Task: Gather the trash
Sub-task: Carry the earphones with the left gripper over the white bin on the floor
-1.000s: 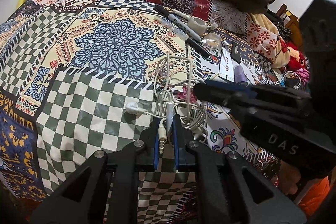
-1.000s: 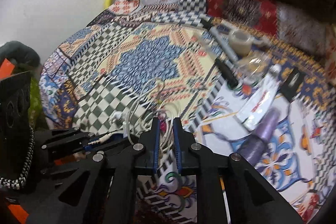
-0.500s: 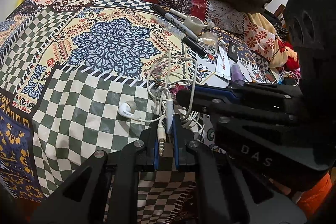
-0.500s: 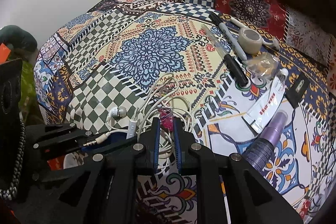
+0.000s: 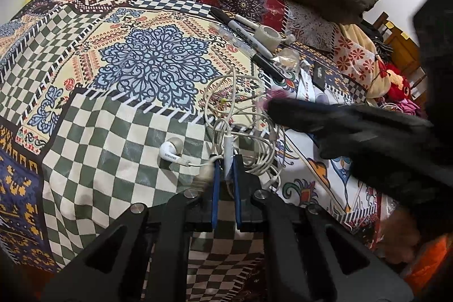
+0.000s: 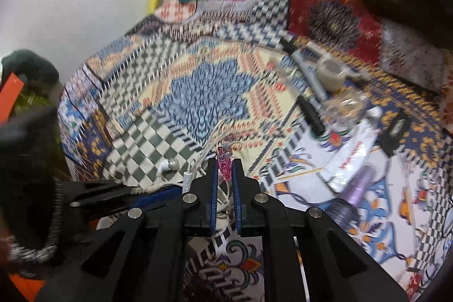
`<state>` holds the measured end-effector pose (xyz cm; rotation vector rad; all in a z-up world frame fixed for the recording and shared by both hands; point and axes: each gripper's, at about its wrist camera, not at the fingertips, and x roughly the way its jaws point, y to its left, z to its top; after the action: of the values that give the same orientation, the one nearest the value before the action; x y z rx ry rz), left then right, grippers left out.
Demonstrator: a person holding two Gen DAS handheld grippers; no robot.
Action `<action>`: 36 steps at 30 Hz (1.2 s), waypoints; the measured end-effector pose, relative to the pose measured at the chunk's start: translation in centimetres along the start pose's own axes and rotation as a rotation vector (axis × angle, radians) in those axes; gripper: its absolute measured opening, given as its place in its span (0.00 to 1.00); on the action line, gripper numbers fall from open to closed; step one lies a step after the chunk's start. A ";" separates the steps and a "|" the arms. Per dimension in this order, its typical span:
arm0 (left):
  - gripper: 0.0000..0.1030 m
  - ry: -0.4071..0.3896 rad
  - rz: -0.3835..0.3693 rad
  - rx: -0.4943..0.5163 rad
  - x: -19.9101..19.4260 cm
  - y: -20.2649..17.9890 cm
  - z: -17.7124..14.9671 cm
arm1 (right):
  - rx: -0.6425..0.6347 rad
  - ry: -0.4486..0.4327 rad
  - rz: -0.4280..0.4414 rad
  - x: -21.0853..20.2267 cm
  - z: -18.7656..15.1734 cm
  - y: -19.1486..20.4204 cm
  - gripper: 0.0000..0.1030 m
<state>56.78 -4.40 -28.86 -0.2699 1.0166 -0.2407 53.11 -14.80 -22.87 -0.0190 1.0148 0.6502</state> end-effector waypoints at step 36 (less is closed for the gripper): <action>0.05 -0.283 0.232 -0.008 -27.6 -0.1 -7.1 | -0.047 -0.235 -0.075 -19.8 -3.2 10.3 0.09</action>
<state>36.69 3.57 -10.29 -0.1847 0.7607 0.0132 38.25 -17.27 -6.09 -0.0211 0.7682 0.5931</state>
